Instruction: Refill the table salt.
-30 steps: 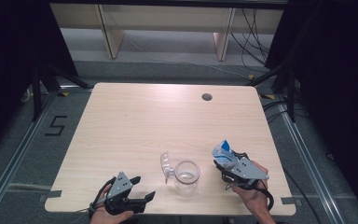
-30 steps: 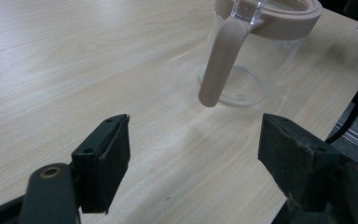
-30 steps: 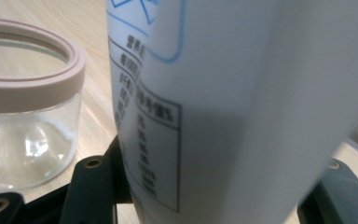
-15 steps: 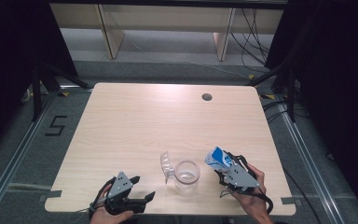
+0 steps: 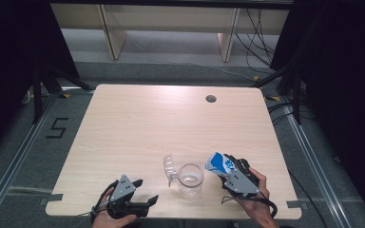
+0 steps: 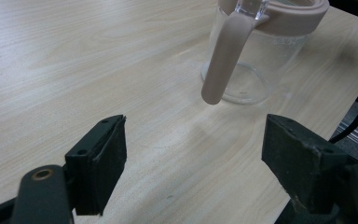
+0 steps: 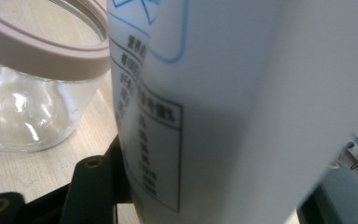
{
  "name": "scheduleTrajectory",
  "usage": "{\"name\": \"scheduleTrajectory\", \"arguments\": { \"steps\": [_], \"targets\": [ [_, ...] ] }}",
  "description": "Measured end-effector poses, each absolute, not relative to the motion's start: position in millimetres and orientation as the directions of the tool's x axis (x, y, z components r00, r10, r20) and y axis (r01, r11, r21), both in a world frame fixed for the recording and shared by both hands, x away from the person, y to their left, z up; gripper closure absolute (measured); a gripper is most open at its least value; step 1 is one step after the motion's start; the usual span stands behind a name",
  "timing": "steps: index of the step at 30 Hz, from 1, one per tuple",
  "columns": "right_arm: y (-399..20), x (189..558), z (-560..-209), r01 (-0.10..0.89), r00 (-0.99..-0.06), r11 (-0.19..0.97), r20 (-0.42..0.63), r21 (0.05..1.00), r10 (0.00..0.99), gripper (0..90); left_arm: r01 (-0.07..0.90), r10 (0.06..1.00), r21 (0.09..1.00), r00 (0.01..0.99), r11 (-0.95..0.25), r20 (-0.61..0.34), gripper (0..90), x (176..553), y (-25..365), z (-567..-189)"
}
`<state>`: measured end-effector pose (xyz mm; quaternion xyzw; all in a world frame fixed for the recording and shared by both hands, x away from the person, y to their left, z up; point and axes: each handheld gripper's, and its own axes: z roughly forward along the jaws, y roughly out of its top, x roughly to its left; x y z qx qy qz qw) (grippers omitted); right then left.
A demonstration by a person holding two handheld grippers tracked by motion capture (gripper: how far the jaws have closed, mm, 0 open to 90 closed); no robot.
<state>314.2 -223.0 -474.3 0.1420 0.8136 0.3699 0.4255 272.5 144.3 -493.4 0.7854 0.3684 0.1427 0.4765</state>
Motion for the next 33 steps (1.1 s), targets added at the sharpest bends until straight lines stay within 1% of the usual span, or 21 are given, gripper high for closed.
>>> {"name": "scheduleTrajectory", "arguments": {
  "steps": [2, 3, 4, 5, 7, 8, 10, 13, 19, 21, 24, 25, 29, 31, 33],
  "targets": [
    [-222, 313, -475, -0.076, -0.594, 0.684, -0.583, 0.726, 0.553, 43.4, 0.444, 0.715, 0.855, 0.687, -0.269, -0.131, 21.8, 273, 144, -494],
    [-222, 314, -474, -0.092, -0.593, 0.694, -0.600, 0.714, 0.538, 43.4, 0.444, 0.715, 0.855, 0.687, -0.269, -0.131, 21.8, 273, 144, -494],
    [-221, 313, -474, -0.087, -0.593, 0.695, -0.597, 0.714, 0.540, 43.4, 0.443, 0.714, 0.856, 0.687, -0.266, -0.134, 21.9, 273, 144, -494],
    [-221, 314, -474, -0.106, -0.587, 0.711, -0.621, 0.696, 0.520, 43.4, 0.444, 0.714, 0.856, 0.686, -0.264, -0.135, 21.9, 273, 143, -494],
    [-220, 313, -475, -0.092, -0.592, 0.699, -0.603, 0.709, 0.534, 43.4, 0.444, 0.715, 0.856, 0.686, -0.264, -0.135, 21.9, 273, 144, -494],
    [-219, 314, -474, -0.108, -0.588, 0.714, -0.624, 0.691, 0.515, 43.4, 0.437, 0.711, 0.855, 0.692, -0.279, -0.121, 21.9, 273, 144, -494],
    [-219, 313, -474, -0.106, -0.590, 0.708, -0.618, 0.698, 0.520, 43.4, 0.440, 0.714, 0.855, 0.689, -0.276, -0.124, 21.9, 273, 144, -494],
    [-218, 314, -474, -0.123, -0.581, 0.726, -0.642, 0.677, 0.500, 43.4, 0.439, 0.713, 0.855, 0.690, -0.275, -0.124, 21.9, 273, 144, -494],
    [-217, 316, -474, -0.126, -0.575, 0.731, -0.650, 0.671, 0.498, 43.5, 0.441, 0.718, 0.854, 0.685, -0.274, -0.124, 21.9, 273, 144, -494],
    [-216, 320, -473, -0.152, -0.571, 0.739, -0.669, 0.656, 0.476, 43.6, 0.439, 0.715, 0.856, 0.688, -0.273, -0.125, 22.0, 273, 144, -494],
    [-215, 323, -473, -0.162, -0.571, 0.740, -0.673, 0.653, 0.470, 43.6, 0.438, 0.714, 0.856, 0.689, -0.275, -0.124, 21.9, 273, 144, -494],
    [-215, 325, -472, -0.169, -0.564, 0.745, -0.683, 0.645, 0.463, 43.6, 0.444, 0.717, 0.858, 0.684, -0.259, -0.138, 22.0, 273, 143, -495],
    [-215, 327, -472, -0.194, -0.564, 0.748, -0.696, 0.635, 0.445, 43.6, 0.437, 0.714, 0.857, 0.689, -0.274, -0.123, 21.9, 273, 144, -494],
    [-216, 328, -473, -0.208, -0.562, 0.750, -0.705, 0.628, 0.434, 43.6, 0.441, 0.717, 0.857, 0.685, -0.266, -0.130, 21.9, 273, 144, -494],
    [-216, 329, -474, -0.207, -0.560, 0.751, -0.705, 0.627, 0.435, 43.6, 0.440, 0.715, 0.860, 0.685, -0.257, -0.137, 21.9, 273, 143, -494]
  ]
}}
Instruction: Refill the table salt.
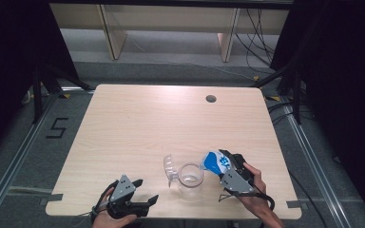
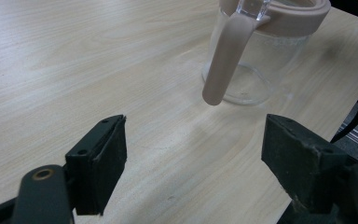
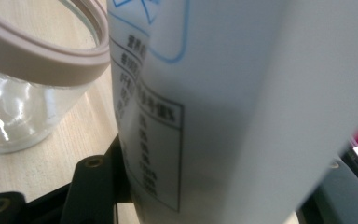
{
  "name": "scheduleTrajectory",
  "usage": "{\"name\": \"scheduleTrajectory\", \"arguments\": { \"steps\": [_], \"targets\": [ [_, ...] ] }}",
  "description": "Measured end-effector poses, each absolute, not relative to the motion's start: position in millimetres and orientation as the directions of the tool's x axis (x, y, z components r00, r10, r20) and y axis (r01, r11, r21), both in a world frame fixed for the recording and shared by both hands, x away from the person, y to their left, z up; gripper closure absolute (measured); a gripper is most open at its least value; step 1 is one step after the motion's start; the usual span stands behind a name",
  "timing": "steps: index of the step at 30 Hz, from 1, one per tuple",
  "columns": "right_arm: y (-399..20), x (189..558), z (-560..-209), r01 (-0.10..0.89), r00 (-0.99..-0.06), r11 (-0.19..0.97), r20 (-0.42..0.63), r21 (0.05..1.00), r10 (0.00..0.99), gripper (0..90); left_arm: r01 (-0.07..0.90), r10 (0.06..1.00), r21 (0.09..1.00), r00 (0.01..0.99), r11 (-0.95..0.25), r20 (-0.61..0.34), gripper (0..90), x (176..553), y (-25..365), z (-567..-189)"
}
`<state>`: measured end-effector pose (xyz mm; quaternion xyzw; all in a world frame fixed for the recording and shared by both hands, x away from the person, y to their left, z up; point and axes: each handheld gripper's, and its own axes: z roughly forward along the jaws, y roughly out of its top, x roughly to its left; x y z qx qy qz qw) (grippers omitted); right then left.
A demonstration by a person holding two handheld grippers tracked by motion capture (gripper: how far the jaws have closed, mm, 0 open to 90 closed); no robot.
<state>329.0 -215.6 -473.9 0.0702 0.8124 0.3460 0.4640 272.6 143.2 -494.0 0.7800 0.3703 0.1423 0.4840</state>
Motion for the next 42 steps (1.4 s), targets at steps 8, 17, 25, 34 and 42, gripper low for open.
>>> {"name": "scheduleTrajectory", "arguments": {
  "steps": [8, 17, 25, 34, 42],
  "targets": [
    [-216, 337, -478, -0.248, -0.540, 0.775, -0.747, 0.581, 0.387, 43.8, 0.400, 0.721, 0.865, 0.690, -0.303, -0.067, 21.9, 276, 147, -493],
    [-212, 336, -480, -0.273, -0.516, 0.797, -0.781, 0.539, 0.351, 43.8, 0.443, 0.716, 0.859, 0.684, -0.259, -0.137, 21.9, 273, 143, -495],
    [-210, 339, -481, -0.304, -0.483, 0.820, -0.820, 0.486, 0.307, 44.1, 0.450, 0.718, 0.855, 0.681, -0.259, -0.142, 22.0, 272, 143, -495],
    [-208, 339, -481, -0.330, -0.446, 0.840, -0.855, 0.430, 0.263, 44.2, 0.458, 0.721, 0.851, 0.677, -0.257, -0.147, 22.1, 272, 142, -495],
    [-207, 339, -480, -0.355, -0.419, 0.855, -0.882, 0.378, 0.217, 44.5, 0.460, 0.716, 0.850, 0.681, -0.258, -0.151, 22.1, 272, 142, -496]
  ]
}}
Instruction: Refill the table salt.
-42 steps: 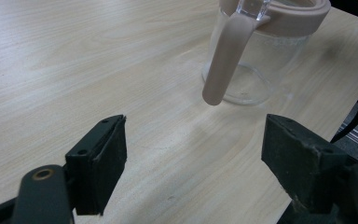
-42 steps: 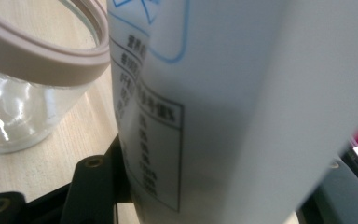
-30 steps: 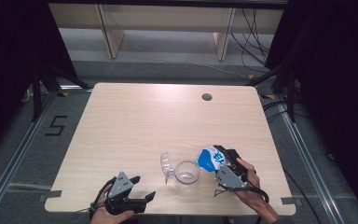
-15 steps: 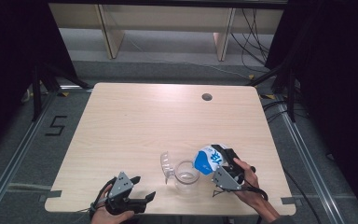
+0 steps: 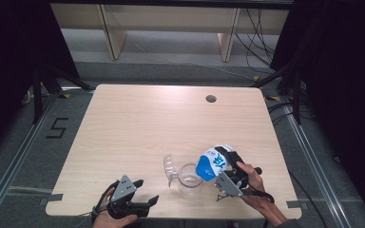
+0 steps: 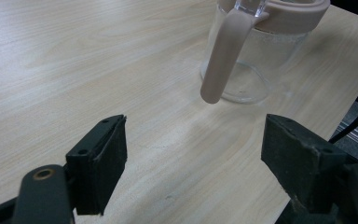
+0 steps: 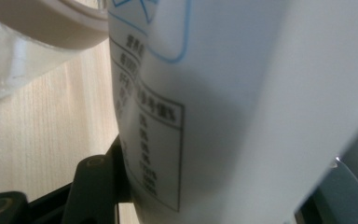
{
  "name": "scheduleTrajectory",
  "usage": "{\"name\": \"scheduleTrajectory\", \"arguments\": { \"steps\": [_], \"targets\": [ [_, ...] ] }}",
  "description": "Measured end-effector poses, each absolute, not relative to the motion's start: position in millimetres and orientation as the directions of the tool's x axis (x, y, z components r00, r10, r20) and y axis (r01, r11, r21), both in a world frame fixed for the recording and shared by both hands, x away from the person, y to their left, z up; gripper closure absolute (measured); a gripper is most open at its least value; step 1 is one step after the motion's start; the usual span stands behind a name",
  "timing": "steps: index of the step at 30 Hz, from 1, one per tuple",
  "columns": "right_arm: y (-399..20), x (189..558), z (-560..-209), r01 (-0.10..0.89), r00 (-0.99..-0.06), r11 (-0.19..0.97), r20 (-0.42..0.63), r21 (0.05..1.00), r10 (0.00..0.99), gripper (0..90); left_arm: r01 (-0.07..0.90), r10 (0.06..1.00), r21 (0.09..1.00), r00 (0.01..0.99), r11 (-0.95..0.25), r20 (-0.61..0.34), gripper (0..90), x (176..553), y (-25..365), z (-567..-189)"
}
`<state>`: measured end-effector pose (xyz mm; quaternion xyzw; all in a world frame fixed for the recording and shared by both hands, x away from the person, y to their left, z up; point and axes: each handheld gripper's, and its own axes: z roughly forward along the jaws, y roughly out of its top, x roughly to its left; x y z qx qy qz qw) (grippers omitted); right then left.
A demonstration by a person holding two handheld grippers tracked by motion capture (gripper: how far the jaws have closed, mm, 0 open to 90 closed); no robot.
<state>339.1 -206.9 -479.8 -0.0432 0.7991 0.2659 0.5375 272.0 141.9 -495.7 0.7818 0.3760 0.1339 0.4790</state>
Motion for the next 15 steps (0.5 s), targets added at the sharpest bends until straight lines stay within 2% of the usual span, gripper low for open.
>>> {"name": "scheduleTrajectory", "arguments": {
  "steps": [2, 8, 10, 13, 15],
  "targets": [
    [-206.5, 337.7, -481.5, -0.337, -0.420, 0.855, -0.876, 0.395, 0.239, 44.5, 0.461, 0.719, 0.849, 0.678, -0.258, -0.150, 22.1, 271.9, 141.9, -495.8],
    [-205.3, 339.1, -482.4, -0.350, -0.417, 0.861, -0.884, 0.369, 0.210, 44.6, 0.461, 0.719, 0.847, 0.680, -0.265, -0.145, 22.1, 271.7, 141.5, -496.0],
    [-205.1, 339.9, -478.4, -0.381, -0.368, 0.874, -0.917, 0.302, 0.156, 44.8, 0.461, 0.719, 0.847, 0.679, -0.265, -0.144, 22.2, 271.7, 141.5, -495.9],
    [-205.1, 339.1, -482.5, -0.353, -0.401, 0.869, -0.895, 0.347, 0.195, 44.8, 0.458, 0.718, 0.848, 0.682, -0.268, -0.141, 22.1, 271.7, 141.5, -495.8],
    [-205.2, 339.0, -482.5, -0.351, -0.401, 0.871, -0.896, 0.343, 0.191, 44.8, 0.460, 0.718, 0.847, 0.681, -0.267, -0.144, 22.1, 271.7, 141.3, -496.0]
  ]
}}
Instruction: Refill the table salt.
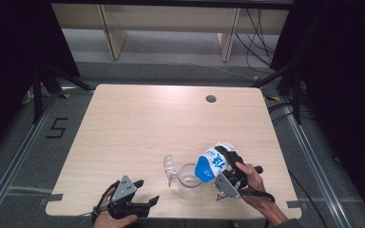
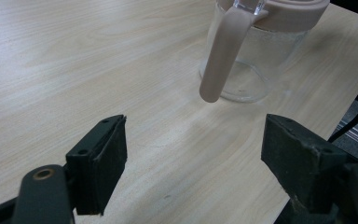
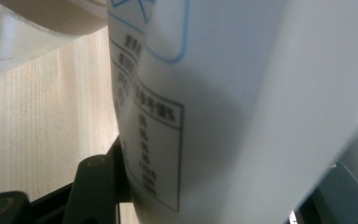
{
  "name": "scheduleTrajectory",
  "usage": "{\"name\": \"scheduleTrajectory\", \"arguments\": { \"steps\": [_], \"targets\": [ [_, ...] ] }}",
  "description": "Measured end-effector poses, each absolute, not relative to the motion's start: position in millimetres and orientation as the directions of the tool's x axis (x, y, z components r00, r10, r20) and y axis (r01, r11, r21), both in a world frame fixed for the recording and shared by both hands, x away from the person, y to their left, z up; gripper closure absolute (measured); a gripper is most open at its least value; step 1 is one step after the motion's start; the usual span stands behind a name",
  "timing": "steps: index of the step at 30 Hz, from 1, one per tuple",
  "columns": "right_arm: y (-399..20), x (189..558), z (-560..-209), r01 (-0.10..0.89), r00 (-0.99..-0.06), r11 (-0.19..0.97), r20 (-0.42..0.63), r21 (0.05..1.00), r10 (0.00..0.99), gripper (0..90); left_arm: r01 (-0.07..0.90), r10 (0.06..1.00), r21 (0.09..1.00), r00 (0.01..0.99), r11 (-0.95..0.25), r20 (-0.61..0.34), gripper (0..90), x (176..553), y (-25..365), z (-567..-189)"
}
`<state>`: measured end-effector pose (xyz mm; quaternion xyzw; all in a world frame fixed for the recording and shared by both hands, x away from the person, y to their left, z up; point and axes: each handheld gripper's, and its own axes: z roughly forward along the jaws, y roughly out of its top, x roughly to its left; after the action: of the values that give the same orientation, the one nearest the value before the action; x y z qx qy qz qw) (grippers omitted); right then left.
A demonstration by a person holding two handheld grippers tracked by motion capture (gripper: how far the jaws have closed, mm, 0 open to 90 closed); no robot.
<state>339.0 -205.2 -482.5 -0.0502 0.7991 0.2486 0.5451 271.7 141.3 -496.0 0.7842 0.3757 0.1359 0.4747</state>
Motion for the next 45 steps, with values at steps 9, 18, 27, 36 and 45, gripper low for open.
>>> {"name": "scheduleTrajectory", "arguments": {
  "steps": [9, 18, 27, 36, 45],
  "targets": [
    [-204.1, 338.2, -479.5, -0.370, -0.366, 0.887, -0.921, 0.277, 0.135, 45.0, 0.448, 0.713, 0.849, 0.689, -0.280, -0.129, 22.2, 271.7, 141.8, -495.3],
    [-203.6, 338.0, -478.8, -0.391, -0.332, 0.887, -0.936, 0.245, 0.112, 45.2, 0.455, 0.716, 0.850, 0.684, -0.266, -0.142, 22.2, 271.6, 141.1, -495.7],
    [-202.7, 336.3, -483.4, -0.353, -0.381, 0.892, -0.914, 0.283, 0.140, 45.4, 0.460, 0.721, 0.847, 0.679, -0.268, -0.141, 22.2, 270.6, 140.3, -495.4],
    [-201.3, 335.9, -483.7, -0.372, -0.337, 0.892, -0.933, 0.257, 0.128, 45.6, 0.458, 0.719, 0.846, 0.681, -0.272, -0.138, 22.3, 270.5, 140.3, -495.4],
    [-201.2, 335.2, -482.9, -0.380, -0.302, 0.901, -0.949, 0.211, 0.095, 45.8, 0.459, 0.719, 0.846, 0.681, -0.270, -0.140, 22.3, 270.4, 139.9, -495.6]
  ]
}}
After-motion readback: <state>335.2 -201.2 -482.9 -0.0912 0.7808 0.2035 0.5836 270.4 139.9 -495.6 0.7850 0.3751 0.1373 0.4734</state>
